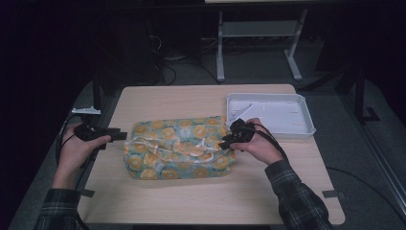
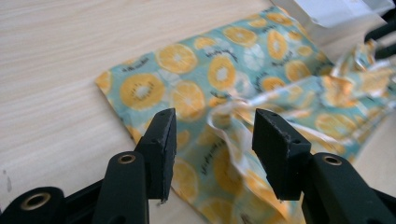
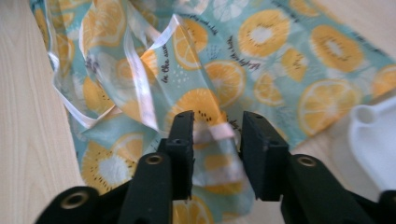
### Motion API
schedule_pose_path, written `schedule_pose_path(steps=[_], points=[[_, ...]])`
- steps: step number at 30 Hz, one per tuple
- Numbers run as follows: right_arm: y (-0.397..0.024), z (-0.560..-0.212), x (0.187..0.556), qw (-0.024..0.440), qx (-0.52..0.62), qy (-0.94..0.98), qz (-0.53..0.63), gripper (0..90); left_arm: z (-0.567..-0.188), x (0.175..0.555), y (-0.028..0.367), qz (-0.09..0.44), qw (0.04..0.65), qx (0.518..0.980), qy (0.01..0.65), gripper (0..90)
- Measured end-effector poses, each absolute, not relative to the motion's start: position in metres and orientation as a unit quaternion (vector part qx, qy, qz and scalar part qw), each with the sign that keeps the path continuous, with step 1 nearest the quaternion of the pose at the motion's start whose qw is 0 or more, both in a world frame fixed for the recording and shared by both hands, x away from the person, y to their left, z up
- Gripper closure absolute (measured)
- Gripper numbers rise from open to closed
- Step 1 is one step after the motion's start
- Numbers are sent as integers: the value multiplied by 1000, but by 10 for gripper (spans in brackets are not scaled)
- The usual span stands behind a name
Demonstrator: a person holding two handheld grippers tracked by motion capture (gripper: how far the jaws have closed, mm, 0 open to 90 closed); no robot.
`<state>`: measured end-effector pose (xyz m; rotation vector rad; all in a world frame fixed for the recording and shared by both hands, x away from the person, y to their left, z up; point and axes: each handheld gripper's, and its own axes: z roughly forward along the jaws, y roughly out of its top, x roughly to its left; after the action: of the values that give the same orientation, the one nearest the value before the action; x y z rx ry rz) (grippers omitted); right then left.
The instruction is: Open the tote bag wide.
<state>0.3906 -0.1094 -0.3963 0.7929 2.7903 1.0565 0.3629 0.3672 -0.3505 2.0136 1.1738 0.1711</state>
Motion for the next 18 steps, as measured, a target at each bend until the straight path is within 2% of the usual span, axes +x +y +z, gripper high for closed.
schedule_pose_path(steps=[10,18], points=[[-112,-371,385,37,237,897,371,561,-361,325,365,55,388,808,440,484],[-95,-370,383,30,196,904,378,554,-382,291,370,53,378,806,453,459]])
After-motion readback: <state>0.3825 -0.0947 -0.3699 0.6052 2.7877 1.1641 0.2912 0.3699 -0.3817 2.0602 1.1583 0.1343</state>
